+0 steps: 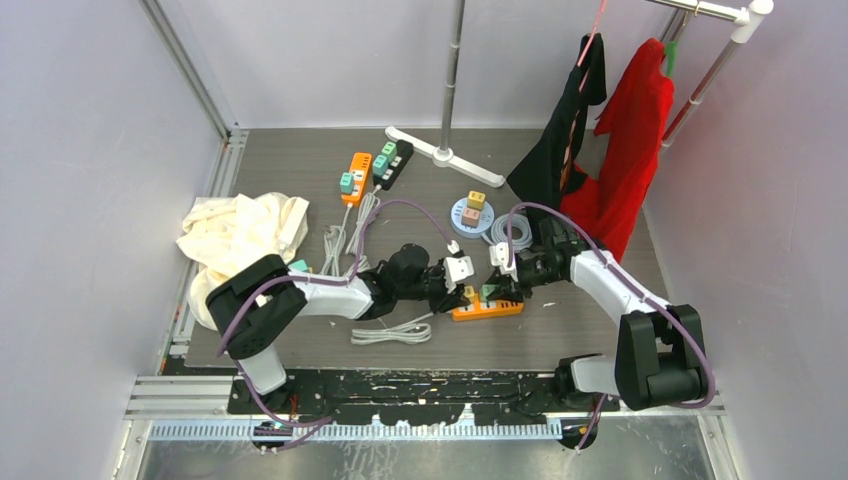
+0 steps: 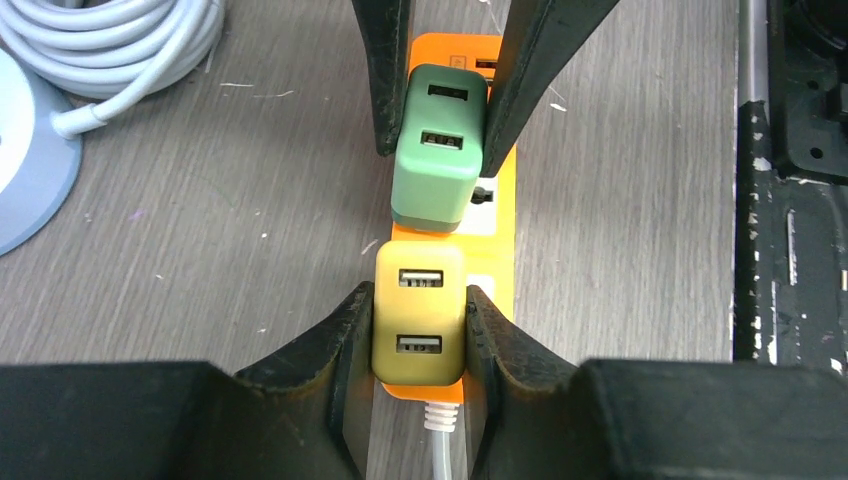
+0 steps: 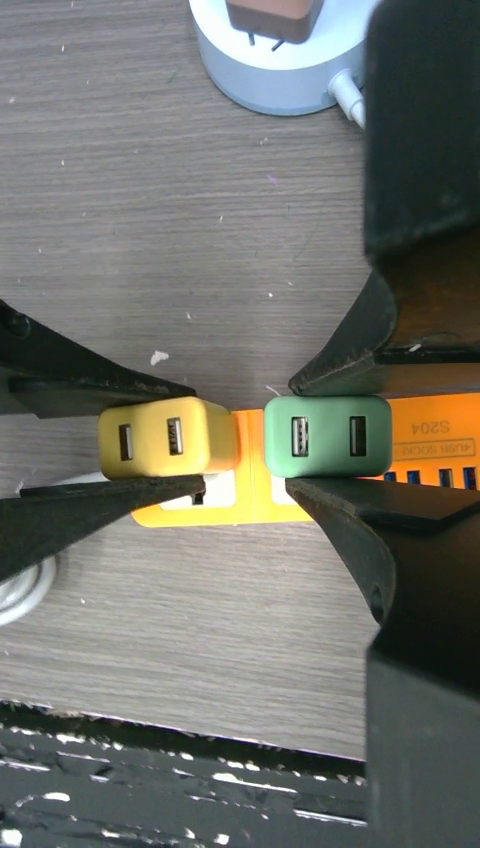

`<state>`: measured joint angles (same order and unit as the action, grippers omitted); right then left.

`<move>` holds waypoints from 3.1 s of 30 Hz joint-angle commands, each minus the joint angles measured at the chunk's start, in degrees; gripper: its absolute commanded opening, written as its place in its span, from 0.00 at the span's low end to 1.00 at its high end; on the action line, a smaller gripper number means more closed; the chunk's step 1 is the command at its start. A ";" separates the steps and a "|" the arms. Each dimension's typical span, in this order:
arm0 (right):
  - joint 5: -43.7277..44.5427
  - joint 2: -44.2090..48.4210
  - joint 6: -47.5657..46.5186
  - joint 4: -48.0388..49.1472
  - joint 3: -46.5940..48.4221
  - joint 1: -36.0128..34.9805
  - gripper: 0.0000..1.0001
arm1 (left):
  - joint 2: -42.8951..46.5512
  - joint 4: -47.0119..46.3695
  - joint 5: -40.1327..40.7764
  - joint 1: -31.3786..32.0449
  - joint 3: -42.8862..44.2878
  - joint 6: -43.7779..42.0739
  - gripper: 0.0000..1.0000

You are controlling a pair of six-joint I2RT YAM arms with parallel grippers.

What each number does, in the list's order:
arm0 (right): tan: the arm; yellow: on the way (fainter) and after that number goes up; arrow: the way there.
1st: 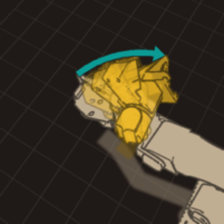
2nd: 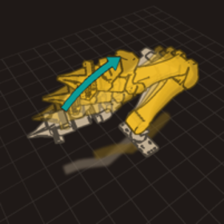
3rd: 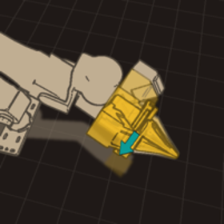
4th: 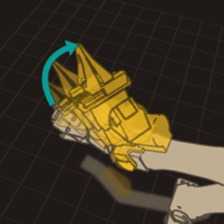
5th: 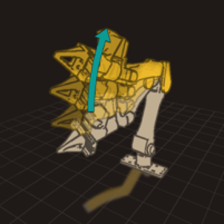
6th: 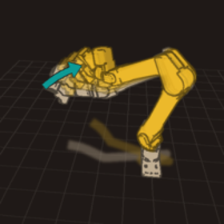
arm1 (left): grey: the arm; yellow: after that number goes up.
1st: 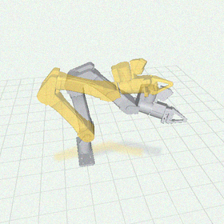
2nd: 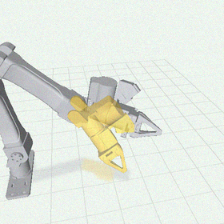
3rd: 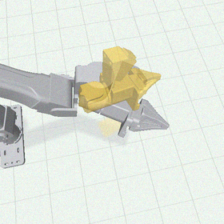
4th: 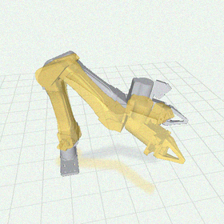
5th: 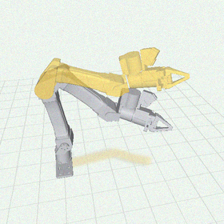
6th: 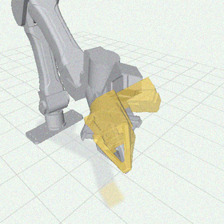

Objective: Pull the plug off the socket
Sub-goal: Remove the plug from the socket, then place the plug at the center of the board.

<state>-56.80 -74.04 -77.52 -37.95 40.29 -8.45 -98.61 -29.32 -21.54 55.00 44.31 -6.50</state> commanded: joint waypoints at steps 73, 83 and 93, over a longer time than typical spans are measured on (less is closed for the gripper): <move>-7.09 3.10 112.60 33.21 2.28 10.12 0.06 | 8.71 57.52 25.29 4.05 41.98 23.67 0.88; -6.96 1.98 112.66 33.38 2.33 10.04 0.06 | -3.10 64.00 25.96 5.36 52.55 24.69 0.78; -7.10 1.79 112.66 33.38 2.25 10.03 0.06 | -7.74 62.02 25.64 5.40 55.43 23.38 0.62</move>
<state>-62.28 -72.07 34.26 -7.03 41.19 1.37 -106.04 34.39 4.32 60.16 96.53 17.69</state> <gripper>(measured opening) 0.376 0.637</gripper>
